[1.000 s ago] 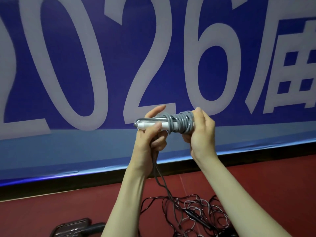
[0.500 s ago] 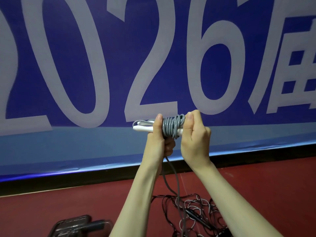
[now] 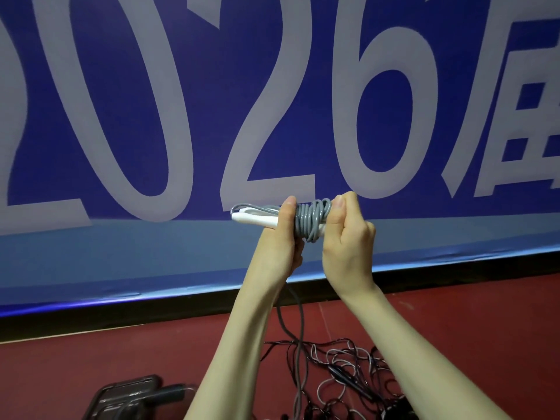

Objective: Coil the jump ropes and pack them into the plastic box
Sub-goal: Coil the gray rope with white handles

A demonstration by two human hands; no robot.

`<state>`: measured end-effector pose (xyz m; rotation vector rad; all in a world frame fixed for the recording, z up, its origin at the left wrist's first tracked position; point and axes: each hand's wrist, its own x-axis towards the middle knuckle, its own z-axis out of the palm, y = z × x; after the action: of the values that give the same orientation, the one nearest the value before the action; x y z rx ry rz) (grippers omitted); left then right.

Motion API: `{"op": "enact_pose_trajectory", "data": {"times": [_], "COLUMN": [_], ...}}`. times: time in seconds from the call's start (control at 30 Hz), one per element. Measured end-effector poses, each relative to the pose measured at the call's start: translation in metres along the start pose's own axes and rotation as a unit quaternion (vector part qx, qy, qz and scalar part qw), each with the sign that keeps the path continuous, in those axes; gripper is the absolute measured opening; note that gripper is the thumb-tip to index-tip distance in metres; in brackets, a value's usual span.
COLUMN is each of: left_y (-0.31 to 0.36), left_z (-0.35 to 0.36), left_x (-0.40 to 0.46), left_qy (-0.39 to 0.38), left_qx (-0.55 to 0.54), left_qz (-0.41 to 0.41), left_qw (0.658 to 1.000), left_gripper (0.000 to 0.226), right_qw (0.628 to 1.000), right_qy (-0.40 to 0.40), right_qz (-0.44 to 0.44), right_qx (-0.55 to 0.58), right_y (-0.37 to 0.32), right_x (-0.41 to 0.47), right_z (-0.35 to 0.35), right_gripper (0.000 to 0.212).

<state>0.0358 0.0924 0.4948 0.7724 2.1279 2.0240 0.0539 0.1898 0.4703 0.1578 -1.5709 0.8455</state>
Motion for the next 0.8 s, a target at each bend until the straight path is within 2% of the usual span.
{"op": "enact_pose_trajectory", "data": {"times": [0.17, 0.27, 0.37, 0.43, 0.5, 0.6, 0.7, 0.8], "left_y": [-0.001, 0.001, 0.002, -0.001, -0.002, 0.001, 0.004, 0.001], "left_z": [0.002, 0.006, 0.006, 0.003, -0.001, -0.009, -0.015, -0.019], "left_x": [-0.002, -0.005, -0.007, -0.007, -0.007, -0.007, -0.006, -0.007], "left_qy": [0.007, -0.041, -0.086, -0.082, -0.059, -0.036, -0.026, -0.026], "left_qx": [0.056, 0.087, 0.22, 0.341, 0.423, 0.498, 0.491, 0.455], "left_qz": [-0.012, -0.056, -0.032, 0.027, 0.094, 0.175, 0.218, 0.237], "left_qw": [0.998, 0.994, 0.971, 0.936, 0.9, 0.848, 0.843, 0.858], "left_gripper": [0.056, 0.062, 0.052, 0.036, 0.028, 0.028, 0.029, 0.032], "right_qw": [1.0, 0.996, 0.992, 0.99, 0.988, 0.982, 0.969, 0.948], "right_qy": [-0.004, 0.008, 0.015, 0.001, -0.028, -0.097, -0.201, -0.281], "right_qz": [-0.01, -0.042, -0.032, -0.027, -0.013, 0.038, 0.097, 0.13], "right_qx": [-0.02, -0.074, -0.12, -0.139, -0.152, -0.156, -0.106, -0.072], "right_y": [0.007, 0.019, 0.029, 0.034, 0.039, 0.042, 0.036, 0.03], "right_x": [0.0, 0.008, 0.016, 0.018, 0.02, 0.025, 0.031, 0.035], "right_z": [-0.003, -0.012, -0.024, -0.031, -0.036, -0.044, -0.053, -0.058], "right_gripper": [0.026, 0.029, 0.027, 0.024, 0.025, 0.033, 0.041, 0.041]}}
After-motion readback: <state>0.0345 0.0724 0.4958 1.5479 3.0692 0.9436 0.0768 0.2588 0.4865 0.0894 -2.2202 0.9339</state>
